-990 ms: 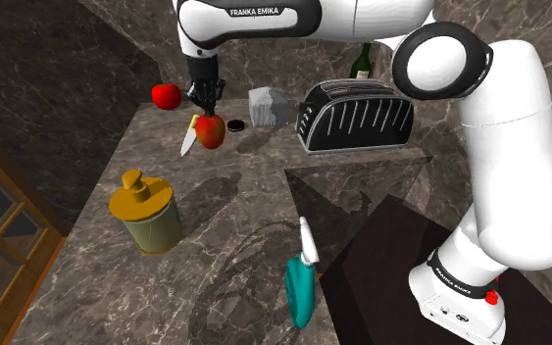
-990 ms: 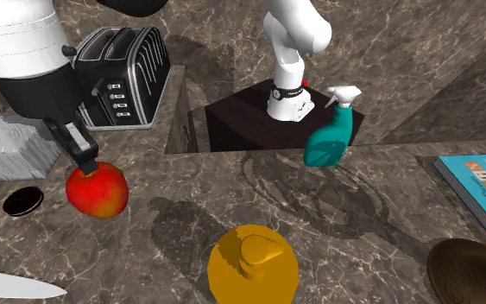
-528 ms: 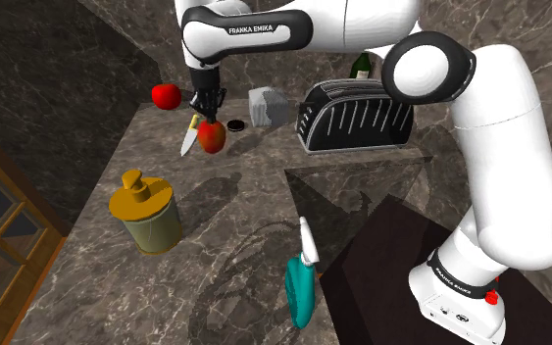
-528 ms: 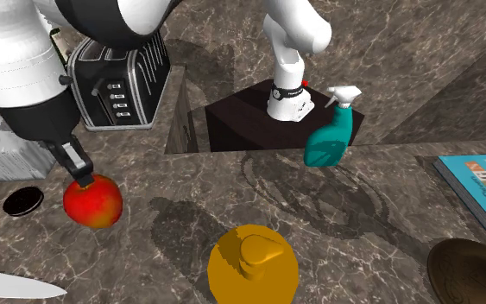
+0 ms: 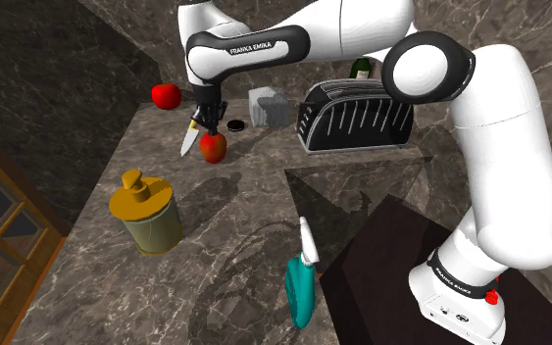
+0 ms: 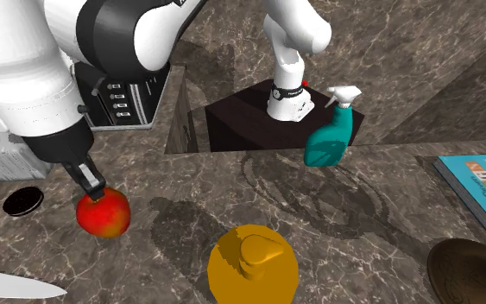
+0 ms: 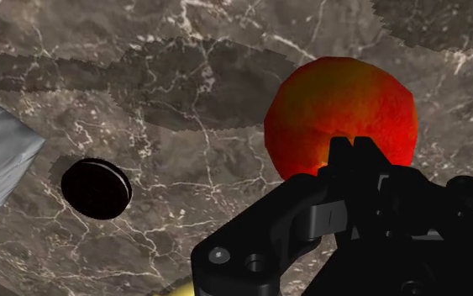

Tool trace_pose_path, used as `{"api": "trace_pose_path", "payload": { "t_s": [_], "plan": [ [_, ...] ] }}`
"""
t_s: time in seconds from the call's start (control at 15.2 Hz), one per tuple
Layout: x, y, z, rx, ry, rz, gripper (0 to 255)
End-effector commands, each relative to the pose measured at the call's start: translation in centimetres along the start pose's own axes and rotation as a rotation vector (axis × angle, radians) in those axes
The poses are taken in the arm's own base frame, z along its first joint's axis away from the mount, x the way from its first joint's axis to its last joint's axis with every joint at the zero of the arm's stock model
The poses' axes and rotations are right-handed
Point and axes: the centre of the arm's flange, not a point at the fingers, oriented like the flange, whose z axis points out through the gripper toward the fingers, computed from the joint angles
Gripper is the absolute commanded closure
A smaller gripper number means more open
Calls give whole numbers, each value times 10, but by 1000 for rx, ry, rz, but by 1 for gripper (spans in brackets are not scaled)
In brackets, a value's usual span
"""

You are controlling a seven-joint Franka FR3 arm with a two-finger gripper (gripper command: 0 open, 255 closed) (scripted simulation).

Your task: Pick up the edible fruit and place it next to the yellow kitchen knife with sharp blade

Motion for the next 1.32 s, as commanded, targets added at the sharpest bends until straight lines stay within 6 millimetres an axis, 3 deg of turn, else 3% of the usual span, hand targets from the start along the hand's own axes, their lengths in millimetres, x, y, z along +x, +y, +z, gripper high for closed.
{"api": "trace_pose_path", "payload": {
  "t_s": [0.0, 0.4, 0.46, 0.79, 1.06, 1.25],
  "plan": [
    [0, 1, 4, 0, 1, 0, 255],
    [0, 1, 4, 0, 1, 0, 255],
    [0, 1, 4, 0, 1, 0, 0],
    [0, 1, 4, 0, 1, 0, 0],
    [-1, 1, -46, 0, 1, 0, 0],
    [-1, 1, -46, 0, 1, 0, 0]
  ]
}}
